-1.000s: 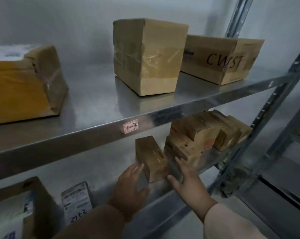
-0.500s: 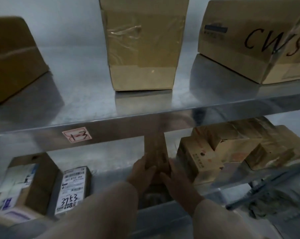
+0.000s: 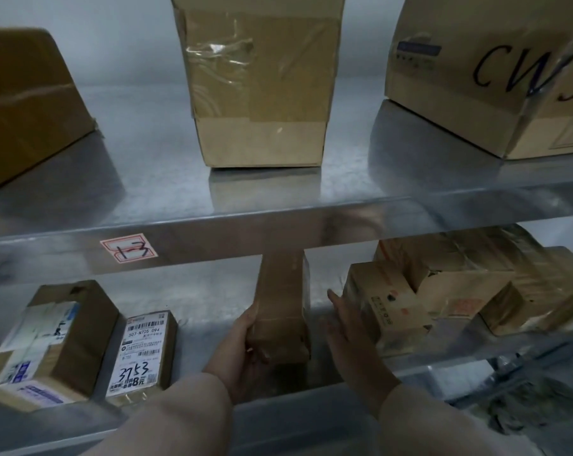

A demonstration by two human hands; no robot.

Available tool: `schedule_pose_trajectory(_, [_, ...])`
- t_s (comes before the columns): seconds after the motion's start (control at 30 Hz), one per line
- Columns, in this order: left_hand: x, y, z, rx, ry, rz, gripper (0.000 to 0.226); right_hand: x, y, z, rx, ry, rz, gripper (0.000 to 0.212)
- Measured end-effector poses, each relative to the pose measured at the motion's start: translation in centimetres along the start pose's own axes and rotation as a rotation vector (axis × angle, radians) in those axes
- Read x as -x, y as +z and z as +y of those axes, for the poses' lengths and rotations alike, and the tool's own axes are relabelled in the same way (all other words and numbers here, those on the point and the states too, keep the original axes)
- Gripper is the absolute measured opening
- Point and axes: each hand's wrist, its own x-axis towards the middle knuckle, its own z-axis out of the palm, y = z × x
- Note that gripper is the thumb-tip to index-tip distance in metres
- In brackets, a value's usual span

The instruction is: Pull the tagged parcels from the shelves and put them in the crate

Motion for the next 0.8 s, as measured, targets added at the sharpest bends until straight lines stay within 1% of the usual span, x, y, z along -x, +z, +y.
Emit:
schedule_pose_trajectory(0.07, [0.5, 0.1, -0.3, 0.140, -0.046, -0.069, 0.045, -0.2, 0.3, -0.3, -0.154, 0.068, -0.180, 0.069])
schedule_pose_trajectory(0.1, [0.6, 0.2, -0.4, 0.152, -0.049, -0.067, 0.045, -0.3, 0.6, -0.4, -0.228, 0.080, -0.253, 0.066])
schedule_pose_trajectory(0.13, [0.6, 0.5, -0.4, 0.106, -0.035, -0.032, 0.045, -0.4, 0.8, -0.3, -0.274, 0.085, -0.291, 0.065])
schedule_pose_trajectory(0.2, [0.7, 0.3, -0.4, -0.134, 0.071, 0.109, 0.037, -0.4, 1.2, -0.3, -0.275, 0.082, -0.280, 0.067])
schedule_pose_trajectory(0.27, [1.0, -0.3, -0.3, -0.539, 0.245, 0.197, 0.031, -0.3, 1.5, 0.0, -0.150, 0.066, -0.219, 0.064])
schedule_pose_trajectory(0.3, [1.2, -0.8, -0.3, -0.671, 0.317, 0.198, 0.036, -0.2, 1.6, 0.1, -0.058, 0.040, -0.204, 0.064])
schedule_pose_trajectory(0.37, [1.6, -1.2, -0.3, -0.685, 0.351, 0.162, 0.042, 0.2, 1.7, 0.0, 0.069, -0.018, -0.222, 0.067])
schedule_pose_trajectory(0.47, [1.6, -1.6, -0.8, -0.636, 0.297, 0.161, 0.054, 0.5, 2.1, -0.5, 0.189, -0.108, -0.267, 0.071])
schedule_pose_trajectory(0.5, [1.6, -1.7, -1.0, -0.626, 0.289, 0.175, 0.053, 0.6, 2.2, -0.7, 0.221, -0.148, -0.276, 0.072])
schedule_pose_trajectory(0.57, [1.6, -2.2, -1.2, -0.599, 0.299, 0.244, 0.042, 0.8, 2.2, -1.1, 0.284, -0.215, -0.274, 0.069])
schedule_pose_trajectory(0.67, [1.8, -3.0, -1.1, -0.638, 0.321, 0.296, 0.027, 1.6, 1.3, -1.5, 0.353, -0.280, -0.166, 0.063])
schedule_pose_trajectory(0.7, [1.8, -3.1, -1.0, -0.679, 0.333, 0.295, 0.024, 1.9, 0.7, -1.6, 0.399, -0.316, -0.092, 0.060])
schedule_pose_trajectory(0.77, [1.9, -3.1, -0.9, -0.762, 0.356, 0.298, 0.022, 2.2, -1.0, -1.4, 0.498, -0.388, 0.110, 0.055])
schedule_pose_trajectory(0.8, [1.9, -3.0, -0.9, -0.791, 0.364, 0.298, 0.024, 2.4, -1.9, -1.3, 0.519, -0.376, 0.210, 0.053])
